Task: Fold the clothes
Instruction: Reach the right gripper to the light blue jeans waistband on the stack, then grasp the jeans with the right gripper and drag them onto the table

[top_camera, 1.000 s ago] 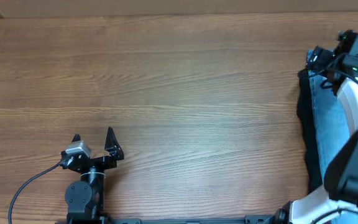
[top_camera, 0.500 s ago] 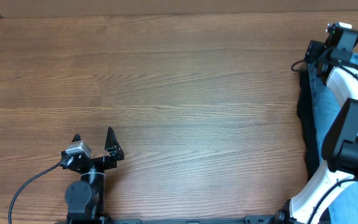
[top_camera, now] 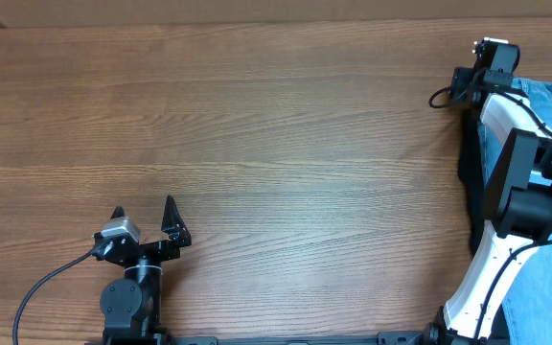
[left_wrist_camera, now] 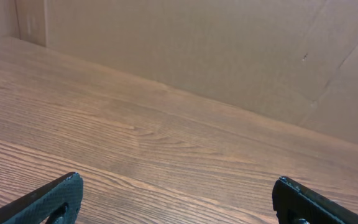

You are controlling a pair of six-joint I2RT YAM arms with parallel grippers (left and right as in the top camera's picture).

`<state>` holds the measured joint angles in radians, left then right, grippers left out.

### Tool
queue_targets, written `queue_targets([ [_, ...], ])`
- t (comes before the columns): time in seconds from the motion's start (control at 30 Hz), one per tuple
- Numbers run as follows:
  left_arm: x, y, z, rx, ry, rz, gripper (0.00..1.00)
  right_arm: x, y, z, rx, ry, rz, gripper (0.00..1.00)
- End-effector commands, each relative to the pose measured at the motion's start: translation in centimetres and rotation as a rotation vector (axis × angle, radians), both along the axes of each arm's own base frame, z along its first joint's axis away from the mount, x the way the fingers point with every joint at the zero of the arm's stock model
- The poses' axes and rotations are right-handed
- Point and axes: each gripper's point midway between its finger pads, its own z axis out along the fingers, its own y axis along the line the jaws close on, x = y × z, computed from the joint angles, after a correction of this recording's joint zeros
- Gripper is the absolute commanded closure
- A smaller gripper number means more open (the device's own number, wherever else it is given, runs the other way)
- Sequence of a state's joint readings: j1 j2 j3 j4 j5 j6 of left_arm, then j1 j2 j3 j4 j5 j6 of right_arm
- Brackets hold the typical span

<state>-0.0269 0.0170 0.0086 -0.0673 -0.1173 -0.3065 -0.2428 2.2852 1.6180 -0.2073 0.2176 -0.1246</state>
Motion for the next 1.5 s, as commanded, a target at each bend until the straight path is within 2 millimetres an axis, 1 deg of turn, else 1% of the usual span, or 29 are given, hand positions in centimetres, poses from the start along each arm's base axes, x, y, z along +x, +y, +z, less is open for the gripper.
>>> queue_targets([
  [0.0, 0.0, 0.1, 0.0, 0.023, -0.002, 0.005, 0.00, -0.1, -1.5, 0.6, 0.024, -0.024, -0.064, 0.30],
  [0.07, 0.0, 0.1, 0.0, 0.023, -0.002, 0.005, 0.00, -0.4, -1.9, -0.1, 0.028, -0.008, -0.072, 0.32],
  [0.1, 0.0, 0.1, 0.0, 0.023, -0.002, 0.005, 0.00, -0.7, -2.0, -0.5, 0.031, 0.004, -0.074, 0.37],
  [0.13, 0.0, 0.1, 0.0, 0.023, -0.003, 0.005, 0.00, -0.7, -1.9, -0.7, 0.032, 0.010, -0.074, 0.39],
  [0.2, 0.0, 0.1, 0.0, 0.023, -0.002, 0.005, 0.00, -0.6, -2.0, -0.8, 0.031, 0.006, -0.074, 0.39],
  [0.27, 0.0, 0.1, 0.0, 0.023, -0.002, 0.005, 0.00, -0.6, -2.0, -0.8, 0.031, 0.006, -0.074, 0.42],
  [0.43, 0.0, 0.1, 0.0, 0.023, -0.002, 0.005, 0.00, -0.7, -1.7, -3.1, 0.046, 0.031, -0.061, 0.41],
  [0.5, 0.0, 0.1, 0.0, 0.023, -0.003, 0.005, 0.00, -0.8, -1.7, -3.7, 0.047, 0.041, -0.060, 0.41],
  [0.53, 0.0, 0.1, 0.0, 0.023, -0.002, 0.005, 0.00, -0.8, -1.7, -3.8, 0.047, 0.047, -0.059, 0.53],
  [0.57, 0.0, 0.1, 0.0, 0.023, -0.003, 0.005, 0.00, -0.8, -1.7, -3.7, 0.044, 0.046, -0.056, 0.75],
  [0.6, 0.0, 0.1, 0.0, 0.023, -0.002, 0.005, 0.00, -0.7, -1.8, -3.5, 0.024, 0.050, -0.038, 0.89],
  [0.63, 0.0, 0.1, 0.0, 0.023, -0.002, 0.005, 0.00, -0.6, -2.1, -3.3, 0.011, 0.048, -0.050, 0.96],
  [0.7, 0.0, 0.1, 0.0, 0.023, -0.003, 0.005, 0.00, 0.0, -2.6, -1.9, -0.007, 0.031, -0.062, 0.96],
  [0.77, 0.0, 0.1, 0.0, 0.023, -0.002, 0.005, 0.00, 1.4, -3.0, 2.1, -0.020, -0.023, -0.061, 0.96],
  [0.87, 0.0, 0.1, 0.0, 0.023, -0.002, 0.005, 0.00, 3.0, -3.0, 10.1, -0.051, -0.130, -0.061, 0.96],
  [0.9, 0.0, 0.1, 0.0, 0.023, -0.002, 0.005, 0.00, 3.1, -2.9, 14.0, -0.061, -0.187, -0.062, 0.96],
  [0.93, 0.0, 0.1, 0.0, 0.023, -0.003, 0.005, 0.00, 2.4, -2.7, 17.7, -0.074, -0.232, -0.060, 0.96],
  [1.0, 0.0, 0.1, 0.0, 0.023, -0.002, 0.005, 0.00, 0.6, -2.1, 23.0, -0.106, -0.276, -0.040, 0.96],
  [1.07, 0.0, 0.1, 0.0, 0.023, -0.002, 0.005, 0.00, -1.3, -1.4, 26.6, -0.112, -0.303, -0.037, 0.96],
  [1.1, 0.0, 0.1, 0.0, 0.023, -0.003, 0.005, 0.00, -2.9, -0.5, 29.5, -0.118, -0.332, -0.030, 0.96],
  [1.13, 0.0, 0.1, 0.0, 0.023, -0.002, 0.005, 0.00, -3.9, 0.9, 31.8, -0.118, -0.363, -0.007, 0.96],
  [1.17, 0.0, 0.1, 0.0, 0.023, -0.002, 0.005, 0.00, -4.3, 2.1, 33.0, -0.114, -0.381, 0.018, 0.96],
  [1.2, 0.0, 0.1, 0.0, 0.023, -0.002, 0.005, 0.00, -4.7, 4.7, 34.4, -0.099, -0.405, 0.073, 0.96],
  [1.27, 0.0, 0.1, 0.0, 0.023, -0.002, 0.005, 0.00, -4.5, 10.2, 36.0, -0.076, -0.438, 0.181, 0.96],
  [1.3, 0.0, 0.1, 0.0, 0.023, -0.002, 0.005, 0.00, -4.2, 15.7, 37.5, -0.047, -0.474, 0.277, 0.96],
  [1.37, 0.0, 0.1, 0.0, 0.023, -0.003, 0.005, 0.00, -4.0, 21.5, 39.2, 0.023, -0.555, 0.356, 0.96],
  [1.4, 0.0, 0.1, 0.0, 0.023, -0.002, 0.005, 0.00, -3.9, 25.6, 40.2, 0.101, -0.614, 0.418, 0.96],
  [1.43, 0.0, 0.1, 0.0, 0.023, -0.002, 0.005, 0.00, -4.0, 29.6, 40.7, 0.192, -0.649, 0.489, 0.96],
  [1.47, 0.0, 0.1, 0.0, 0.023, -0.002, 0.005, 0.00, -4.0, 34.1, 40.6, 0.310, -0.674, 0.567, 0.96],
])
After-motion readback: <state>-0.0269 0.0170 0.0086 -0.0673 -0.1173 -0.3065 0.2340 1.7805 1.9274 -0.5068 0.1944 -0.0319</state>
